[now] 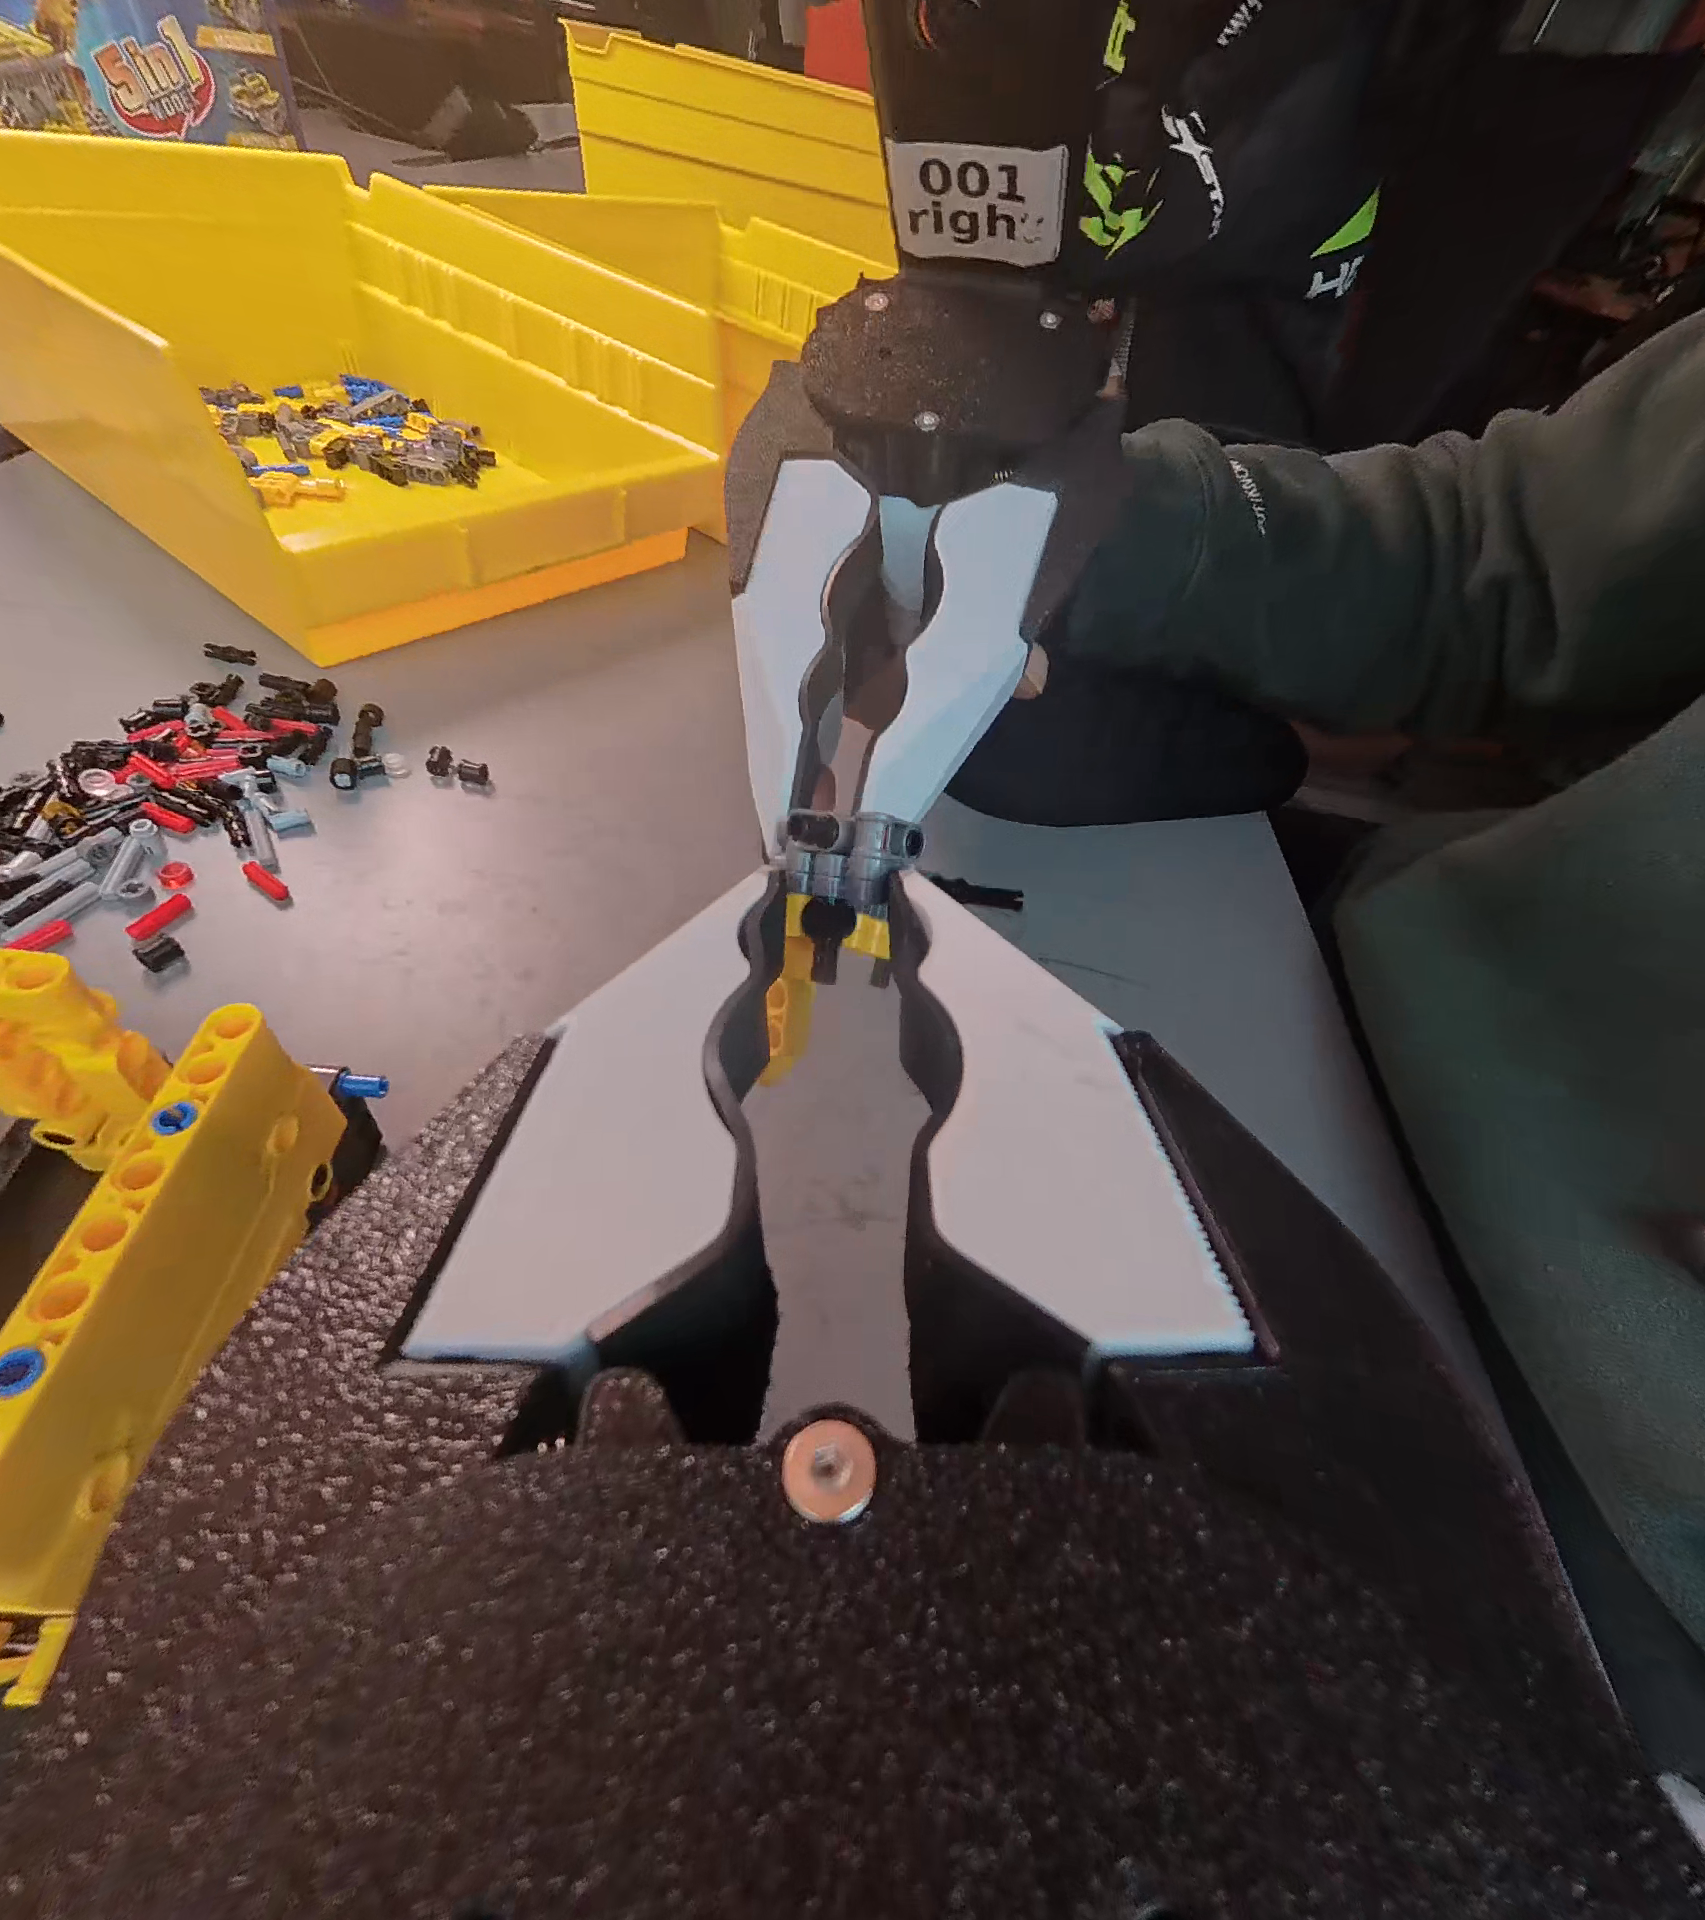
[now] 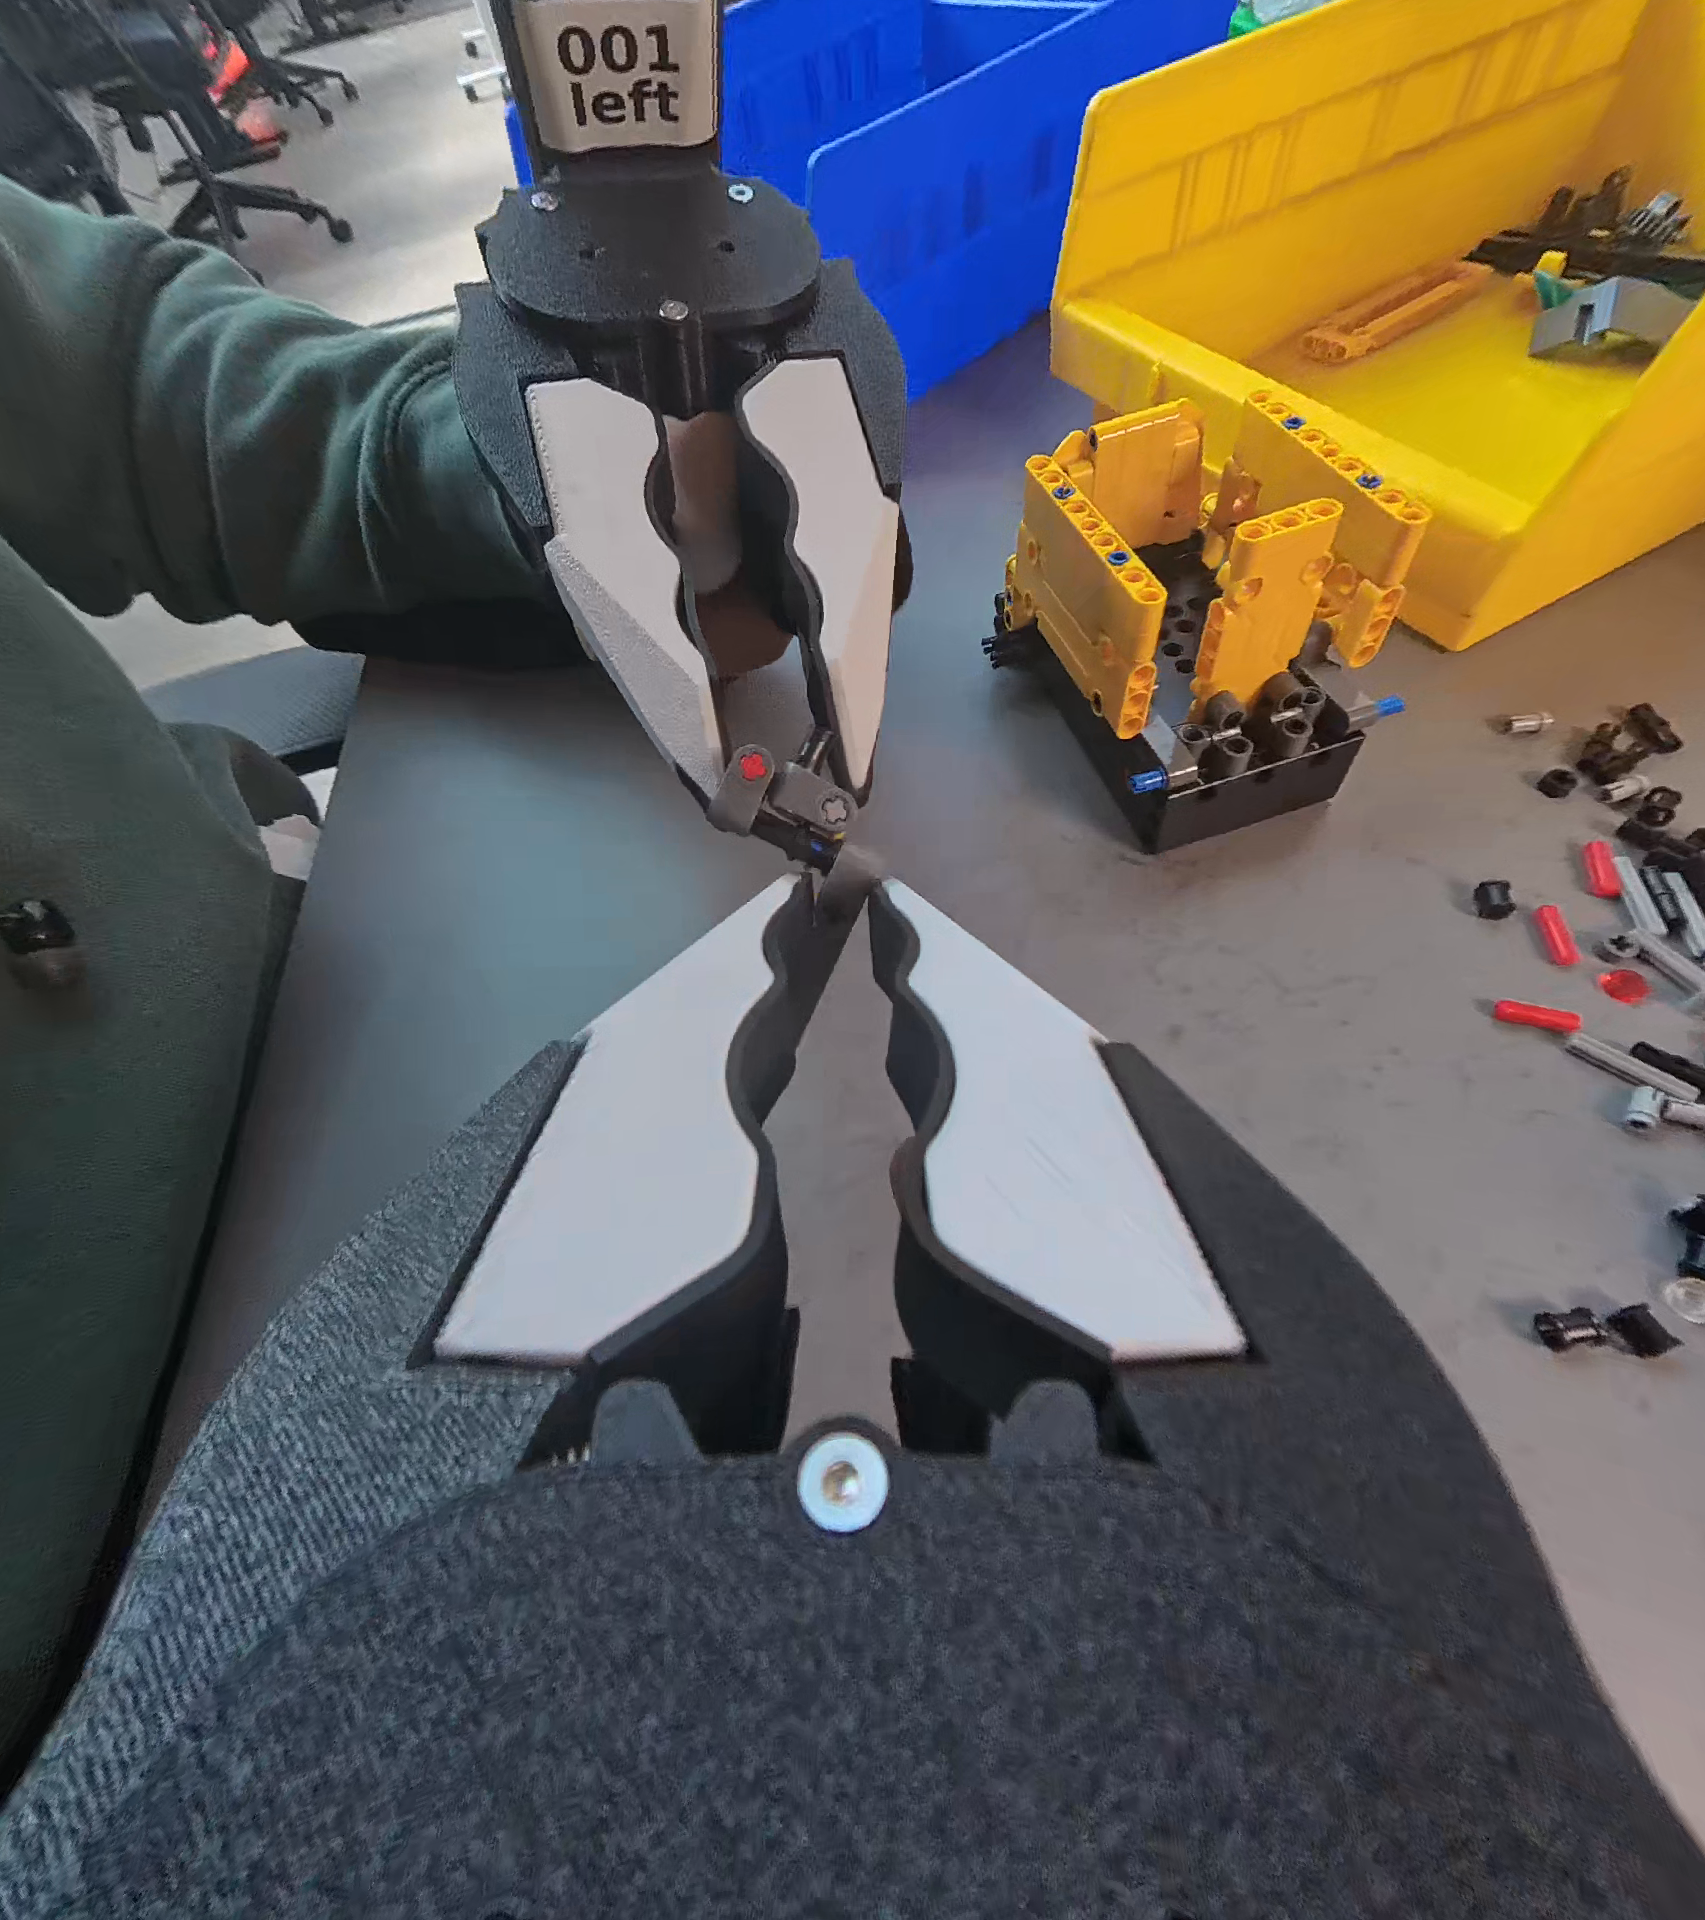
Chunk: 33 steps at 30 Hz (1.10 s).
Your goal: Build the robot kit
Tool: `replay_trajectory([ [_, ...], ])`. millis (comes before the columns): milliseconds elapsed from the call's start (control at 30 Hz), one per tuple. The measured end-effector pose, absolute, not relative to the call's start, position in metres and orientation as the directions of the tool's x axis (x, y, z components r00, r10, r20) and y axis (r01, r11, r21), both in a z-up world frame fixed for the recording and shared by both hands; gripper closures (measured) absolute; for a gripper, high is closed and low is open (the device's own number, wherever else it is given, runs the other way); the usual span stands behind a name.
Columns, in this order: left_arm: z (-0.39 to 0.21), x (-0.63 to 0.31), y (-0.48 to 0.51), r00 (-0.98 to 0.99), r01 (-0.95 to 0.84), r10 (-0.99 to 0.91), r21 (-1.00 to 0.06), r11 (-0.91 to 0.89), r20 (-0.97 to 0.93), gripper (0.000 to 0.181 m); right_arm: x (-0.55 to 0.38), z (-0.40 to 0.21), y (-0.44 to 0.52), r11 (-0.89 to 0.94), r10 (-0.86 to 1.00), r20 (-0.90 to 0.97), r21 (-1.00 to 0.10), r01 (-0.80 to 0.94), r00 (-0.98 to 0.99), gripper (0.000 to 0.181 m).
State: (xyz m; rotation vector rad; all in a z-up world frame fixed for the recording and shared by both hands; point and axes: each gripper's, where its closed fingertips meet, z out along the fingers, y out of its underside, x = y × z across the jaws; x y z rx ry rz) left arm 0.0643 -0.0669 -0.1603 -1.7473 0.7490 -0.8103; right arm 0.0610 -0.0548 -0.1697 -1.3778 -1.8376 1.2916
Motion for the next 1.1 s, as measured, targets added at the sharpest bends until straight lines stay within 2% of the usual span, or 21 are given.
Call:
replay_trajectory([
  [133,-0.166,0.066,-0.069,0.538,-0.092,-0.804,-0.931,-0.353,0.252,0.157,0.068,-0.168,-0.044,-0.002,0.875,-0.283,-0.814,0.580,-0.394,0.174],
  [300,-0.165,0.069,-0.069,0.535,-0.087,-0.804,-0.930,-0.357,0.258,0.159,0.068,-0.164,-0.056,0.066,0.832,-0.341,-0.722,0.689,-0.437,0.174],
  [367,-0.167,0.071,-0.073,0.524,-0.106,-0.815,-0.930,-0.351,0.248,0.166,0.063,-0.164,-0.058,0.089,0.836,-0.323,-0.717,0.691,-0.443,0.174],
  [500,-0.164,0.066,-0.072,0.524,-0.077,-0.799,-0.918,-0.389,0.295,0.167,0.060,-0.163,-0.058,0.074,0.830,-0.333,-0.728,0.681,-0.447,0.174],
  [867,-0.176,0.067,-0.077,0.508,-0.088,-0.762,-0.855,-0.511,0.402,0.168,0.064,-0.176,-0.063,0.215,0.853,-0.217,-0.682,0.699,-0.475,0.175],
  [1067,-0.169,0.064,-0.073,0.519,-0.071,-0.769,-0.878,-0.473,0.373,0.168,0.060,-0.170,-0.058,0.121,0.869,-0.249,-0.730,0.673,-0.426,0.172],
  [1100,-0.166,0.062,-0.072,0.524,-0.052,-0.766,-0.883,-0.466,0.373,0.168,0.059,-0.165,-0.059,0.085,0.864,-0.268,-0.758,0.647,-0.427,0.166],
])
